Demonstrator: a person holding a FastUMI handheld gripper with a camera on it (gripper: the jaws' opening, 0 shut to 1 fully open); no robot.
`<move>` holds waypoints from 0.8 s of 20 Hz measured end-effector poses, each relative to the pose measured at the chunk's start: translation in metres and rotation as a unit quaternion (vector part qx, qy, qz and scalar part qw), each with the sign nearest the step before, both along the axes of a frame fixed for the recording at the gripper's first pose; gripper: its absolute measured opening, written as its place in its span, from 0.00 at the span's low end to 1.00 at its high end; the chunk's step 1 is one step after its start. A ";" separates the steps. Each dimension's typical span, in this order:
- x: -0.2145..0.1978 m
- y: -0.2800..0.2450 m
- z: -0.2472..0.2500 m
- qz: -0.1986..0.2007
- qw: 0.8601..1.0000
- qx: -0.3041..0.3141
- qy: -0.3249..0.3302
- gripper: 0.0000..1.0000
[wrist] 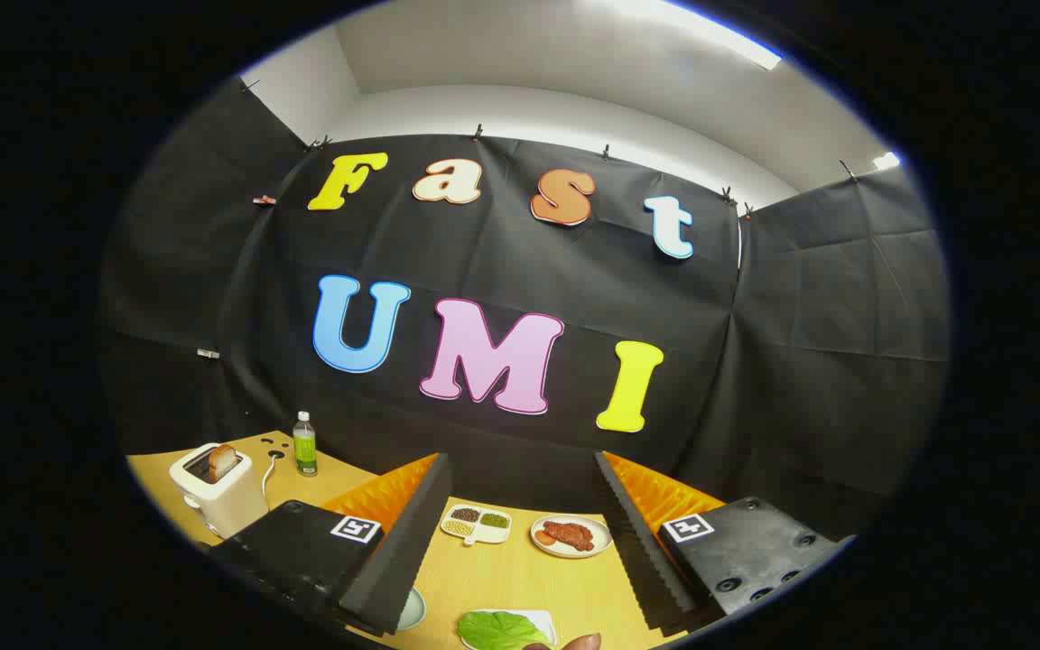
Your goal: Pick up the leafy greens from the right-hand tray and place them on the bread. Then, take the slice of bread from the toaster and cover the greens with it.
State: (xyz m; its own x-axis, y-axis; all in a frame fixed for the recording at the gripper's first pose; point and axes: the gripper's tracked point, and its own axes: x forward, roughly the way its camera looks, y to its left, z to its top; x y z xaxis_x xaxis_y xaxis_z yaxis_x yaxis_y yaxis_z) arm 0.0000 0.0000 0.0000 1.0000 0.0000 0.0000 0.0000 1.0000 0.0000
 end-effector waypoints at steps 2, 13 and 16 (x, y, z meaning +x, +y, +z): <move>0.001 0.001 -0.002 0.001 1.000 -0.001 0.004 0.97; -0.004 -0.006 -0.004 0.000 1.000 0.003 0.009 0.97; -0.004 -0.010 -0.004 -0.002 1.000 0.006 0.009 0.97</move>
State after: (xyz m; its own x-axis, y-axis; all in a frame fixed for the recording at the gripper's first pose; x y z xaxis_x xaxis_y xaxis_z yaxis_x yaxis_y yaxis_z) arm -0.0038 -0.0102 -0.0041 0.9998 -0.0040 -0.0185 0.0042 0.9999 0.0116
